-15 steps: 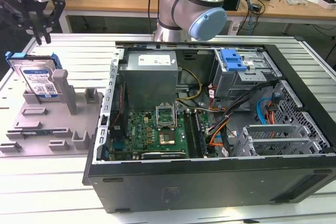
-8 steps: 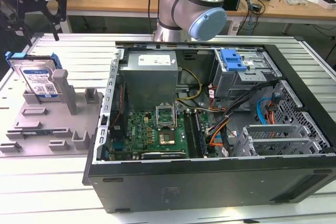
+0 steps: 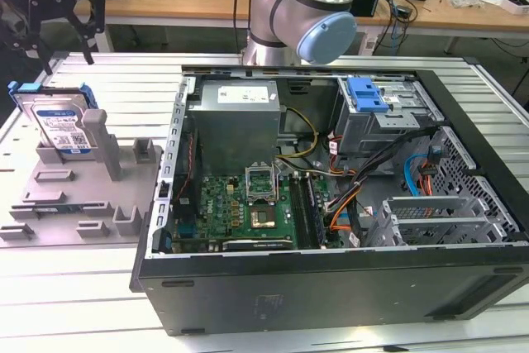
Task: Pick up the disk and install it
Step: 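Pick up the disk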
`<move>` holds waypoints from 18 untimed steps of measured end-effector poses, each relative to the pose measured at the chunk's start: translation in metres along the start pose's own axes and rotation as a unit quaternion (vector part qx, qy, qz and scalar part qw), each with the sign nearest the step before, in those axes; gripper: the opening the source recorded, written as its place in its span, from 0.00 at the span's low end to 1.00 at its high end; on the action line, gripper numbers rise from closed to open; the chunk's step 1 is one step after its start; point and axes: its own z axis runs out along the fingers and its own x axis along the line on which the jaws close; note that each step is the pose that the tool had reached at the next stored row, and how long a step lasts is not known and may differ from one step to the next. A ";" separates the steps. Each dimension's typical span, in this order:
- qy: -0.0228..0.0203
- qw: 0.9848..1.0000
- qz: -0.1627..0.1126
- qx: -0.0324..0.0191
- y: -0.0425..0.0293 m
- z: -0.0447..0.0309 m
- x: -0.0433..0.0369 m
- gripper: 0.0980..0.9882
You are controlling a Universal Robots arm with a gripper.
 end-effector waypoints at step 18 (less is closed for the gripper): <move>0.004 0.972 -0.237 0.013 -0.0001 0.0056 -0.0002 0.56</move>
